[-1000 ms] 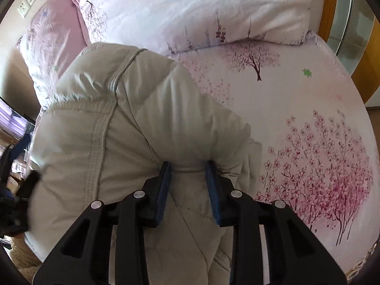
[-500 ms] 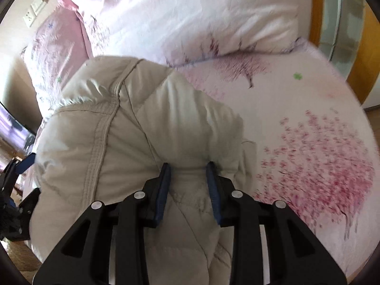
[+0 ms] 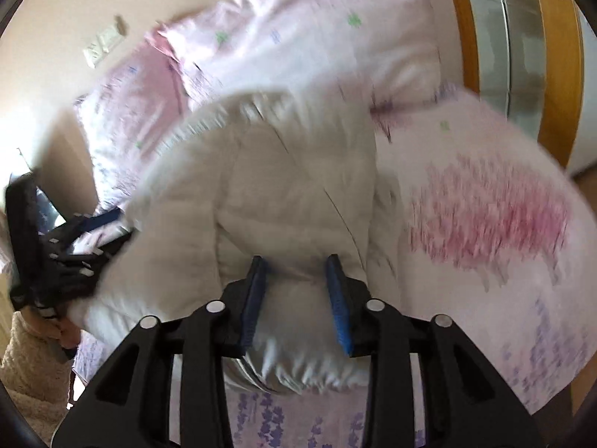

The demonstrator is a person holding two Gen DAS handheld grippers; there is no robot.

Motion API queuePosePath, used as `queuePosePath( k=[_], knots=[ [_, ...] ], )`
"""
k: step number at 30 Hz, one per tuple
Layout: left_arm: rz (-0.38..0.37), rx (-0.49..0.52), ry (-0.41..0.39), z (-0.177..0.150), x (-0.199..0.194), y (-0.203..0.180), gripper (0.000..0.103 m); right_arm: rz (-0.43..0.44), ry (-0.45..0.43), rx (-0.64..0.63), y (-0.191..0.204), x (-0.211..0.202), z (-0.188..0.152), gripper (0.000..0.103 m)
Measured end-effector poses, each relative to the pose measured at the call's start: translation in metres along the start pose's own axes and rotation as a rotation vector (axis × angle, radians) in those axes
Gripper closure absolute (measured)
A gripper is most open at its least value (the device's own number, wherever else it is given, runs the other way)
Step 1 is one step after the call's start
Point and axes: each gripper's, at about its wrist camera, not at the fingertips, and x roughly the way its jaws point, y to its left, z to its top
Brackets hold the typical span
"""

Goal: Fold large clothes

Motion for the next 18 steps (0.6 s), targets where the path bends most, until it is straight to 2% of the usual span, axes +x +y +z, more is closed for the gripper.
queuePosePath(
  k=[3,7,13,18],
  knots=[
    [0.015,0.006,-0.021,-0.001,-0.004,-0.004,0.019,-0.001,0.024,0.022,-0.003,0.015,-0.006,0.068],
    [0.067,0.014,-0.054,0.000,-0.016,-0.009,0.018,-0.046,0.022,-0.022,0.005,0.016,-0.007,0.068],
    [0.054,0.016,-0.086,0.001,-0.037,-0.016,0.018,-0.021,0.022,-0.002,0.002,0.018,-0.009,0.067],
    [0.032,0.062,-0.097,-0.004,-0.043,-0.031,0.012,0.000,0.013,0.010,-0.003,0.019,-0.012,0.067]
  ],
)
